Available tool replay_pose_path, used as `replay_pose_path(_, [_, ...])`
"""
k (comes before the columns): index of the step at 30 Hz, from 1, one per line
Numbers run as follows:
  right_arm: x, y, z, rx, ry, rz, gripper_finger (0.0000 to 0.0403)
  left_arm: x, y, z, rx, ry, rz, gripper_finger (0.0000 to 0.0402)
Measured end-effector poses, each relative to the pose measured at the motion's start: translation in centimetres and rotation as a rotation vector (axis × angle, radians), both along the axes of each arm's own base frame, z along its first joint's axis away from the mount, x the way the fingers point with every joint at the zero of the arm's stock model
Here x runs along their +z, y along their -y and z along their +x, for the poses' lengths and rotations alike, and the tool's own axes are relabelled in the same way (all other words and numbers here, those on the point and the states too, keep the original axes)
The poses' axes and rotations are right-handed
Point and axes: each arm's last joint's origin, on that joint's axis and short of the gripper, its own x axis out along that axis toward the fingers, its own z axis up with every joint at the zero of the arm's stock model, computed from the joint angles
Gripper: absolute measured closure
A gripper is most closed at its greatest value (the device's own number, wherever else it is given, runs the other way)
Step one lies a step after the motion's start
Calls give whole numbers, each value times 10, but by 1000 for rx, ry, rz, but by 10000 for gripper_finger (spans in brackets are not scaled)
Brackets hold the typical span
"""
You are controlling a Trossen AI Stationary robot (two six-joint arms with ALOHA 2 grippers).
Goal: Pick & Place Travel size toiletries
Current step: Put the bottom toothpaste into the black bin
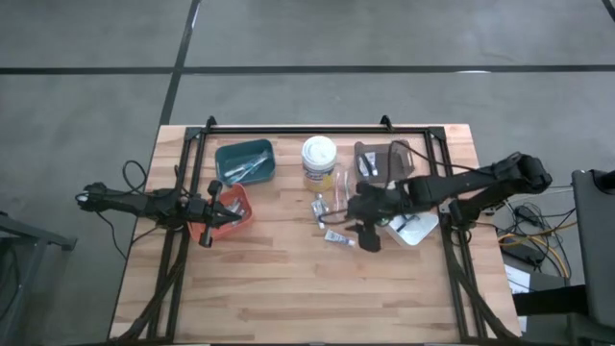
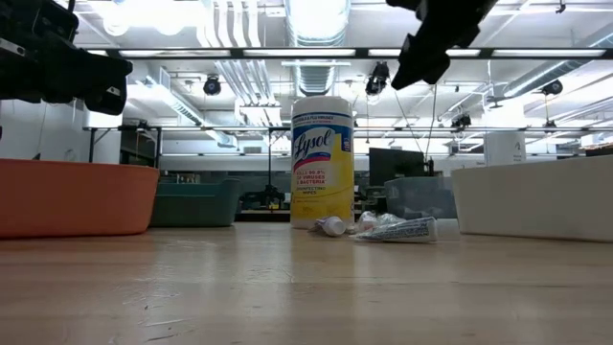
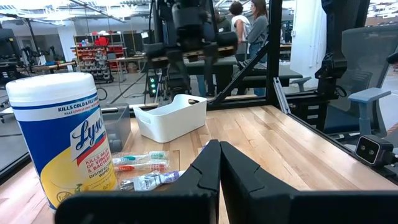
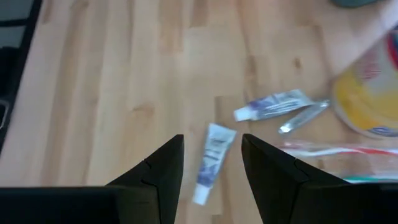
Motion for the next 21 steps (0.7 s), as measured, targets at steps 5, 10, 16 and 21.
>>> replay_pose_path(5, [-9,-16,0,36,59,27,245,0,0,0,0,0,0,394])
replay_pose_path(10, [-21,-23,-1,59,99,40,246,0,0,0,0,0,0,394])
replay_pose_path(16, [-30,-23,-4,24,70,70,245,0,0,0,0,0,0,394])
replay_pose_path(21, [-35,-24,-6,-66,70,41,245,0,0,0,0,0,0,394])
